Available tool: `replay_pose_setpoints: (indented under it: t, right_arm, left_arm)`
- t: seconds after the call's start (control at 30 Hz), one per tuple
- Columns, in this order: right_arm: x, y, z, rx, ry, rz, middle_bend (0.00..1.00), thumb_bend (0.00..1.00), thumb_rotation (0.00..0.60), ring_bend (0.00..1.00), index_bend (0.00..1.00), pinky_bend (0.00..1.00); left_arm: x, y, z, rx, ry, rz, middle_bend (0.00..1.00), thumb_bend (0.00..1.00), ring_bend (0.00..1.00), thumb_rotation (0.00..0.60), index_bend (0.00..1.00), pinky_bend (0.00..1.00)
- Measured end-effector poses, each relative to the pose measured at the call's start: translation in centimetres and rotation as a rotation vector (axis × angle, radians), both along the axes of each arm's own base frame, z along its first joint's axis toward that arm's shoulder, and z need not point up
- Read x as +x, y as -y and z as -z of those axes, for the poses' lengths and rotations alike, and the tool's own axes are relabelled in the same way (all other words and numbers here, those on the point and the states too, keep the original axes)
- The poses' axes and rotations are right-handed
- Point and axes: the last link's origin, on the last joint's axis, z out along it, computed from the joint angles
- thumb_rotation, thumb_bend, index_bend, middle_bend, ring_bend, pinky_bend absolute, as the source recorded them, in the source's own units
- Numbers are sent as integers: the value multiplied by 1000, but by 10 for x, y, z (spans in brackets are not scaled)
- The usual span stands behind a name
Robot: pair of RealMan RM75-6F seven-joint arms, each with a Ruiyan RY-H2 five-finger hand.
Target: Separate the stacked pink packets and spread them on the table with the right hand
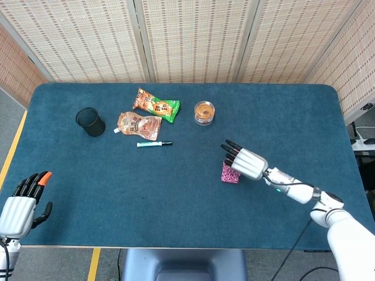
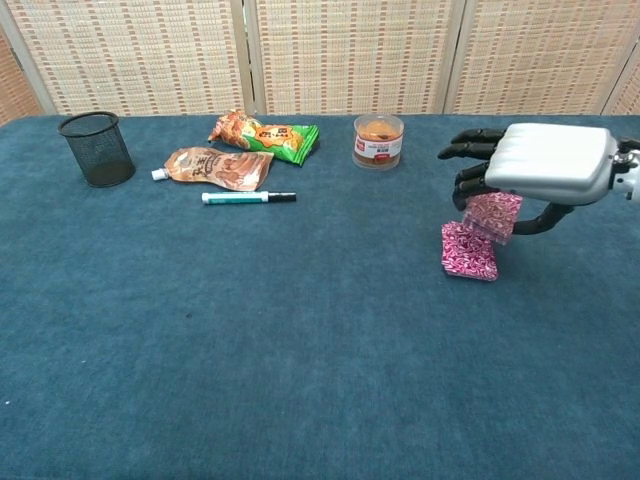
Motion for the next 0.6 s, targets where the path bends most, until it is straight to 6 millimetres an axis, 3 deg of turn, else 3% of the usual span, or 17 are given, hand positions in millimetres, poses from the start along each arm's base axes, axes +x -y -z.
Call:
replay_pose_setpoints:
  t: [0.17, 0.4, 0.6]
  right_arm:
    - [-20, -5, -21, -39, 9, 45, 367, 200, 600, 48, 442, 72]
    - [-65, -29, -44, -68, -26, 123, 367, 199, 600, 48, 438, 72]
    - [-91, -42, -50, -76, -68, 174, 367, 199, 600, 48, 429, 72]
  left_arm:
    - [2, 1, 2, -7, -1, 6, 85, 458, 91, 600, 0, 176]
    - [3, 2, 4, -19, -2, 11, 85, 457, 92, 600, 0, 176]
    - [4, 1, 8, -36, -6, 13, 85, 458, 91, 600, 0, 176]
